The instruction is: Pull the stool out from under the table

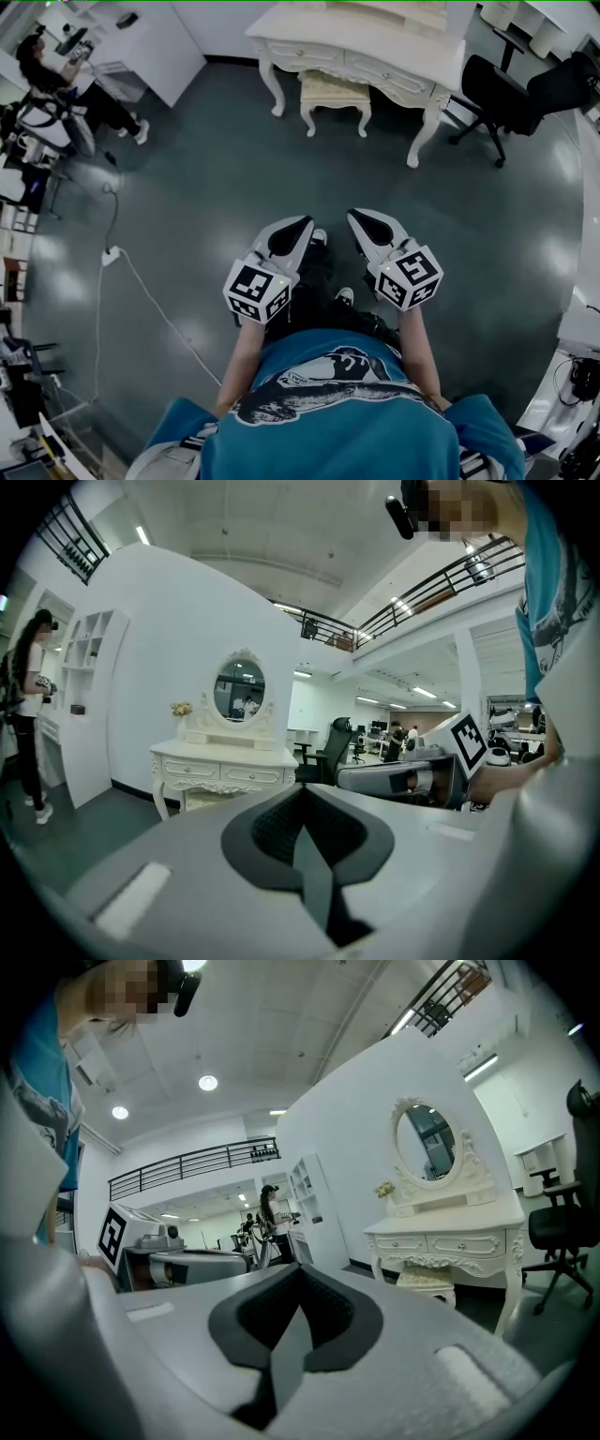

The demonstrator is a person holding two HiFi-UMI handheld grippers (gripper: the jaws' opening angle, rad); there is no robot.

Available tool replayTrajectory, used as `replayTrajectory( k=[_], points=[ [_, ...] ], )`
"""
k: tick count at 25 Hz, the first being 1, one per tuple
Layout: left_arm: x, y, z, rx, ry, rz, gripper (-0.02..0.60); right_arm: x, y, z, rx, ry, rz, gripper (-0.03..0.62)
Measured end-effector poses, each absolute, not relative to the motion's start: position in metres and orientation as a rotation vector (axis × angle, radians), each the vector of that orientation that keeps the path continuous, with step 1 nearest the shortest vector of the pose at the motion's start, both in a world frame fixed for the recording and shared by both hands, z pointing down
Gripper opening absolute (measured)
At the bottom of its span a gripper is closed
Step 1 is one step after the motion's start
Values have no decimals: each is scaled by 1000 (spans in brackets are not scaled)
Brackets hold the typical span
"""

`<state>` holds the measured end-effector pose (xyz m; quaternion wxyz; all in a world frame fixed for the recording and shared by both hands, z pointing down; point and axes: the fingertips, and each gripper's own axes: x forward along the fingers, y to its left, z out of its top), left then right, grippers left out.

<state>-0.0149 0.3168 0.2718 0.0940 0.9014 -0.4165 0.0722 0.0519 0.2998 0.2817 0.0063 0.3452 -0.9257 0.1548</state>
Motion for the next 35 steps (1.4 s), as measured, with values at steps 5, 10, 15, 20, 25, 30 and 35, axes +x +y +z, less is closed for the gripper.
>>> replayTrajectory(
  k=[5, 10, 15, 20, 25, 30, 35],
  points=[
    [-15, 299, 278, 2669, -1219, 228, 14, 53, 277, 289, 1091, -2886, 514, 3],
    [-25, 256, 287, 2660, -1181, 199, 14, 44, 238, 295, 1104, -2863, 515, 3],
    [-31, 189, 286, 2686, -1141, 195, 14, 40, 176, 299, 1142, -2822, 521, 3],
    [-51, 116, 278, 2729, -1097, 217, 14, 19, 111, 295, 1178, -2792, 538, 3],
    [-79, 52, 271, 2727, -1072, 191, 14, -7, 51, 288, 1194, -2769, 537, 3],
    [-102, 5, 275, 2733, -1035, 198, 14, -27, 9, 292, 1227, -2738, 552, 3],
    [-122, -29, 277, 2738, -1012, 213, 14, -41, -15, 294, 1276, -2710, 562, 3]
  ],
)
